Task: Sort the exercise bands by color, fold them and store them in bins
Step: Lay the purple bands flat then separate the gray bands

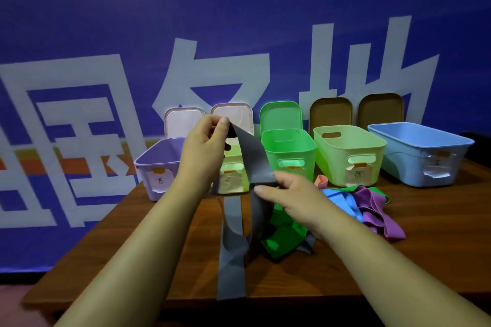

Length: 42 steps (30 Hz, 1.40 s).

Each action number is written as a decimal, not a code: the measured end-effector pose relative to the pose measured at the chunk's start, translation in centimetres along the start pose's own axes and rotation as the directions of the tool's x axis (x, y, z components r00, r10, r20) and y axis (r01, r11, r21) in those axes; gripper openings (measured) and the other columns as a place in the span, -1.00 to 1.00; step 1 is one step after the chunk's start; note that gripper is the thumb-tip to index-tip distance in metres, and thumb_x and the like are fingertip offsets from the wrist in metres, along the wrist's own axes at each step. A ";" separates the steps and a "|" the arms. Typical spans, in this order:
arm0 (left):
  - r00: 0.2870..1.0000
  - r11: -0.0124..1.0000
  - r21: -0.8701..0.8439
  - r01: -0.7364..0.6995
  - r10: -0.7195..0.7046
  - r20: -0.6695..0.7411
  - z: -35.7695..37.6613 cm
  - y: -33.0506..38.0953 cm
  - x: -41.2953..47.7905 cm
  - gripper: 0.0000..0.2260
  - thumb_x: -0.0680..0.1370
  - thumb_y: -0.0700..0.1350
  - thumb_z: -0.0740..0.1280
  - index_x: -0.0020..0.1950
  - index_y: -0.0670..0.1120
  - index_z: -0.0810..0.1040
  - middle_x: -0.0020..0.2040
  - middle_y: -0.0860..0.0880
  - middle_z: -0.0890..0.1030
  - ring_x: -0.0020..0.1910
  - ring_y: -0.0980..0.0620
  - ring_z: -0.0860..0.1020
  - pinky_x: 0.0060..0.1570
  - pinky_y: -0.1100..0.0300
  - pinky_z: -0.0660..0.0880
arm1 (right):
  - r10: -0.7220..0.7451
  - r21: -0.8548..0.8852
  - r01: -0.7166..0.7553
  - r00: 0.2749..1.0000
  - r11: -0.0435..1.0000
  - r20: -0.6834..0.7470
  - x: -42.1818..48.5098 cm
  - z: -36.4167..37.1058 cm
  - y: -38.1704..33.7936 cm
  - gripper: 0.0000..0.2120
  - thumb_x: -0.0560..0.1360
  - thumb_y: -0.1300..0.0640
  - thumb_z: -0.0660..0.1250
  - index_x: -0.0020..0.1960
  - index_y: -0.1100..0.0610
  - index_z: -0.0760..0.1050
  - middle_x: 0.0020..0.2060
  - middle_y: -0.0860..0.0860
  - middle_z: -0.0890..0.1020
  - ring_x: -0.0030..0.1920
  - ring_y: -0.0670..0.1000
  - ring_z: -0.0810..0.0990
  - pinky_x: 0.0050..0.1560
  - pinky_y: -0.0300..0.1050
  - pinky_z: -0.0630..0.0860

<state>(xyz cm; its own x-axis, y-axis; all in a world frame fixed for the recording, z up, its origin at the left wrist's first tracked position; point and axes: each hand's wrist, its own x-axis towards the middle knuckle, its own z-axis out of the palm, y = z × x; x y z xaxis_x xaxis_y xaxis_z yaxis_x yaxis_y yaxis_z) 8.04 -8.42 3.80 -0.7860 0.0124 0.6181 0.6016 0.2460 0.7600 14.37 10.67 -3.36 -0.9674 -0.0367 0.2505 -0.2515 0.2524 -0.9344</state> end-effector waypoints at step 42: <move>0.991 0.957 -0.264 0.122 -0.100 0.093 1.6 9.1 1.5 -0.70 0.70 0.07 0.35 -0.02 -0.10 0.74 -0.14 -0.07 0.74 -0.24 0.02 0.69 -0.30 0.14 0.65 | 0.021 -0.120 -0.008 0.993 0.993 0.116 -2.0 -1.1 -3.1 -0.86 0.65 0.01 0.42 0.19 -0.06 0.68 -0.05 -0.13 0.75 -0.08 -0.11 0.68 -0.03 -0.16 0.52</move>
<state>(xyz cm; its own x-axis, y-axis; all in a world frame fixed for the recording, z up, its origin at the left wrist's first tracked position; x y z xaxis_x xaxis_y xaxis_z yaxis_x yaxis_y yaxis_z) 12.08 -4.61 11.31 -0.8521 0.0778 0.5176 0.5177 -0.0193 0.8553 17.12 10.98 -0.68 -0.9694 -0.1432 0.1992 -0.2389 0.3664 -0.8993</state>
